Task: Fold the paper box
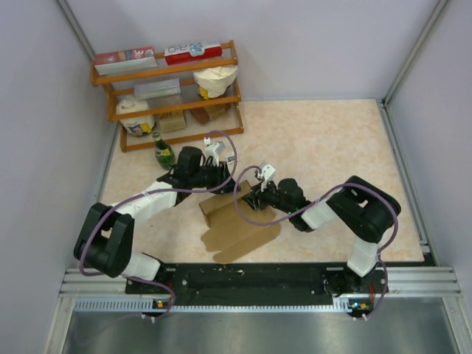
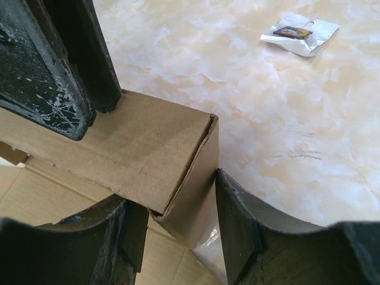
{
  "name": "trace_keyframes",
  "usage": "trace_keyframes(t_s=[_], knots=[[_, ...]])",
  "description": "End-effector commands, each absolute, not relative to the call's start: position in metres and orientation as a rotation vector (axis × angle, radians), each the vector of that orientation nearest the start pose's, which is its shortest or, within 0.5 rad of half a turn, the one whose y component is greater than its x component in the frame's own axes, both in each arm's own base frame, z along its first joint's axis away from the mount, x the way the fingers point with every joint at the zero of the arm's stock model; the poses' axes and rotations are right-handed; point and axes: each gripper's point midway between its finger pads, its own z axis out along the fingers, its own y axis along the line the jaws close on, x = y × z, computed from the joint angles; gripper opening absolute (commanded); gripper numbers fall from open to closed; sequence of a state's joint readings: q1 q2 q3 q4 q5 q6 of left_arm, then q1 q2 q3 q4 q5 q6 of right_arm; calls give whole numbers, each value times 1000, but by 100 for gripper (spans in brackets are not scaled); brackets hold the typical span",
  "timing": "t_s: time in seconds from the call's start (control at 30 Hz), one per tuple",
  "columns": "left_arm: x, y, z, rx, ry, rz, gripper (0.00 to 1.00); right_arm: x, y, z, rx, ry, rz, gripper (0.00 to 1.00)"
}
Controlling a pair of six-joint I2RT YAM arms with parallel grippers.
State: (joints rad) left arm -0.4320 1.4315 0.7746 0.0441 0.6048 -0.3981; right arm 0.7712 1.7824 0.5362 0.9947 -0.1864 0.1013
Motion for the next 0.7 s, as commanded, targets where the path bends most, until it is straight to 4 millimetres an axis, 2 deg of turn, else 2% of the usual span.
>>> trace_keyframes(t_s=[0.0, 0.67], knots=[[282, -254, 113, 401, 2269, -1098, 39, 290, 341, 70, -729, 1659, 797, 46], [272, -254, 107, 409, 2286, -1113, 38, 301, 346, 69, -678, 1609, 771, 44]])
